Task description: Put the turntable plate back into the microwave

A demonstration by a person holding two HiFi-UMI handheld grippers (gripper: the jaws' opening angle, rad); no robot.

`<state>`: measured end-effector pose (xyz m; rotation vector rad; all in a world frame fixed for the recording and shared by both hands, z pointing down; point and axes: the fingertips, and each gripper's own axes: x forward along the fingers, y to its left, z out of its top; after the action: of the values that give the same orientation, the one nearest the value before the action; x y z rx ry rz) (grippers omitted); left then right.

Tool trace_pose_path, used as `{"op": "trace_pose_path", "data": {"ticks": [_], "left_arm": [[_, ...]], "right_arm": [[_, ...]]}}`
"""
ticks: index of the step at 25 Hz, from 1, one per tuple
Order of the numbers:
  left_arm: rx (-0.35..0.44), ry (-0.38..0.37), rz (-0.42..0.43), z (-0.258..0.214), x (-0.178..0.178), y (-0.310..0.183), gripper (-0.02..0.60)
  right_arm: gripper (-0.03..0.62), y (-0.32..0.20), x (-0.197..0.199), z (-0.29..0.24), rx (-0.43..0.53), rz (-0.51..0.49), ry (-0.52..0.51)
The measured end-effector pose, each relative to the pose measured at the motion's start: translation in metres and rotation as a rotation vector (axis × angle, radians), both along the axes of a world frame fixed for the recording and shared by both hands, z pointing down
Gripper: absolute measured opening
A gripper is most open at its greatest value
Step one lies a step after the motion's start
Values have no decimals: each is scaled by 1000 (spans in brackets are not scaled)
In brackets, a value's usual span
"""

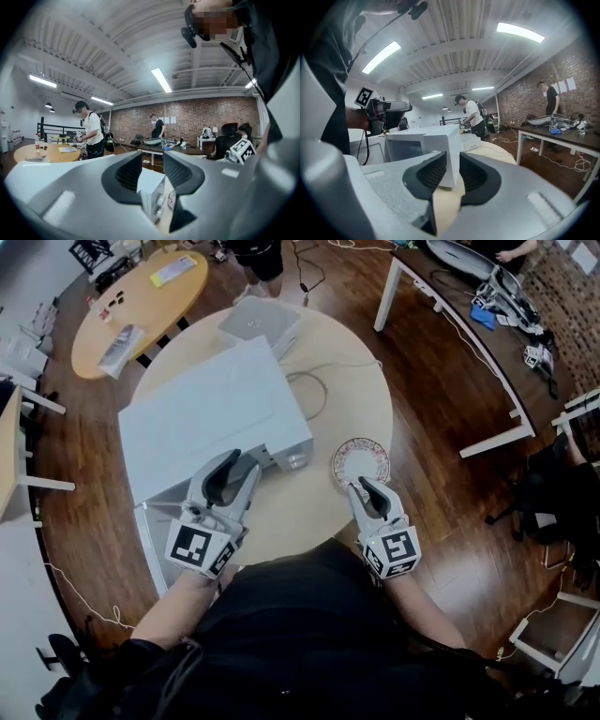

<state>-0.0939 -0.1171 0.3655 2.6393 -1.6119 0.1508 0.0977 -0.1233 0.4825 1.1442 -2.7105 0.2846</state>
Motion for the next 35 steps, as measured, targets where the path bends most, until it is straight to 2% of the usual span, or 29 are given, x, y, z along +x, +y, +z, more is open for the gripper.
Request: {"op": "trace_pose_path", "data": {"ticks": [8,16,24,35], "left_arm": [[-7,3,95,5,29,-13,141],[-39,2,205,15,88,-33,141],[-54,-7,229,17,114,-43,140],[-91,8,203,18,134,-58,140]], "right_arm": [[106,-1,21,16,-35,94,-12],[143,2,70,31,-92,197,-18],[144,-1,96,48,-141,243,-41],[163,-16,106,79,-217,264,-73]]}}
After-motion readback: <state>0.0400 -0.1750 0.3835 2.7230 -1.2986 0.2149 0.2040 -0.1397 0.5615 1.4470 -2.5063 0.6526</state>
